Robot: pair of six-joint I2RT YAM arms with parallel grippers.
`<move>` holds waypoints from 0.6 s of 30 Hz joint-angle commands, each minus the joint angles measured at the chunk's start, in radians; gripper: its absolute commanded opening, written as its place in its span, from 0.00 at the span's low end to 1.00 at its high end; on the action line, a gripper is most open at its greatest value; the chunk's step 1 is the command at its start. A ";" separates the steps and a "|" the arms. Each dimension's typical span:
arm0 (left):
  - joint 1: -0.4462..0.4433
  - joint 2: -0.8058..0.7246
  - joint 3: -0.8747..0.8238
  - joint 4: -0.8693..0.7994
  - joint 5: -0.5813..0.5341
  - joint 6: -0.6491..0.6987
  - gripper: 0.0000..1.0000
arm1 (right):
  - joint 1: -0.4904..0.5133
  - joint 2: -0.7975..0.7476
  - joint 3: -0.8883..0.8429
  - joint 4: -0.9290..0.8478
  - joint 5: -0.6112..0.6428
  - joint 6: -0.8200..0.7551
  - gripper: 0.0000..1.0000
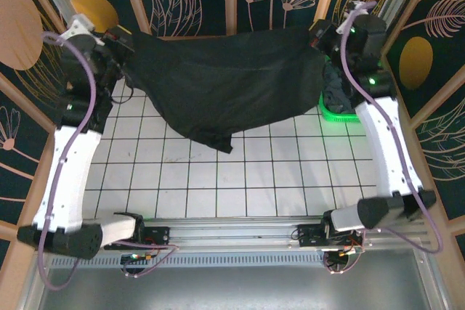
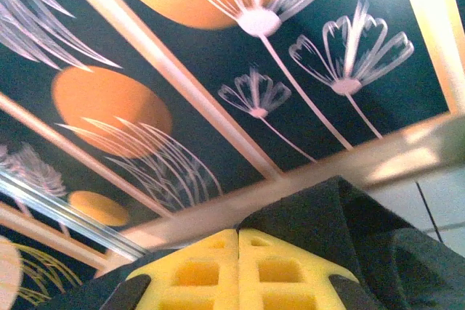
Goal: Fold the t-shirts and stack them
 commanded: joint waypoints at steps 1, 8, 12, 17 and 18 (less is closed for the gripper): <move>0.007 -0.153 -0.075 0.155 -0.043 0.047 0.00 | -0.007 -0.159 -0.097 0.139 -0.045 -0.020 0.00; 0.007 -0.344 -0.152 0.248 -0.086 0.054 0.00 | -0.006 -0.407 -0.278 0.180 -0.067 0.041 0.00; 0.007 -0.287 -0.059 0.219 -0.129 0.044 0.00 | -0.007 -0.433 -0.291 0.156 -0.073 0.102 0.00; 0.007 -0.024 0.083 0.122 -0.163 0.035 0.00 | -0.007 -0.271 -0.264 0.120 -0.058 0.180 0.00; 0.007 0.028 0.090 0.118 -0.181 0.029 0.00 | -0.006 -0.226 -0.255 0.118 -0.051 0.188 0.00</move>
